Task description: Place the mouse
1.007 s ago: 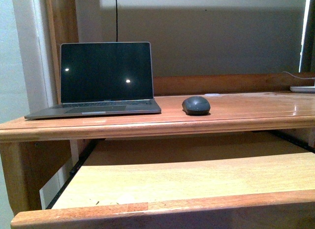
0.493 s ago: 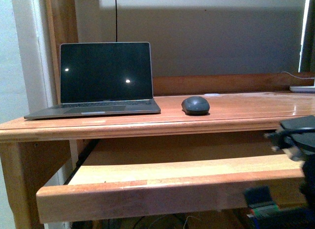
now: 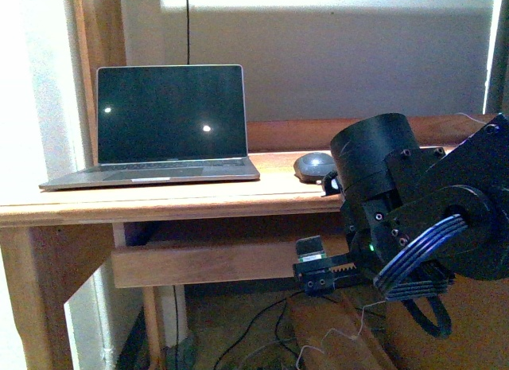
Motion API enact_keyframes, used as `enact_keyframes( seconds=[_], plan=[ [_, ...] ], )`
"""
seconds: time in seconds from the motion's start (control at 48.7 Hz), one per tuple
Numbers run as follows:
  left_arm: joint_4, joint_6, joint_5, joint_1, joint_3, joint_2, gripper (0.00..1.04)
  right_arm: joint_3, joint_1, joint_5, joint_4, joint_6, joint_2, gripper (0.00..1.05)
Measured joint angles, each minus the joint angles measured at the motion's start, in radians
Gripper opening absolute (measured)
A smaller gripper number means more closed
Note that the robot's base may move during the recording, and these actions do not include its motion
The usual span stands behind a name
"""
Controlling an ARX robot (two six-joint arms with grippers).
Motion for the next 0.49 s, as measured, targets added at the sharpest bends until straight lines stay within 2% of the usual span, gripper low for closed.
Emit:
enact_keyframes(
  seconds=[0.164,0.329,0.493],
  plan=[
    [0.000,0.000,0.000,0.000,0.000,0.000,0.97,-0.068,-0.033,-0.083,0.033,0.039,-0.060,0.97],
    [0.000,0.000,0.000,0.000,0.000,0.000,0.97,-0.308,-0.068,-0.183,0.072,0.099,-0.335,0.97],
    [0.000,0.000,0.000,0.000,0.000,0.000,0.97,-0.547,-0.084,-0.233,0.061,0.159,-0.633,0.97]
  ],
)
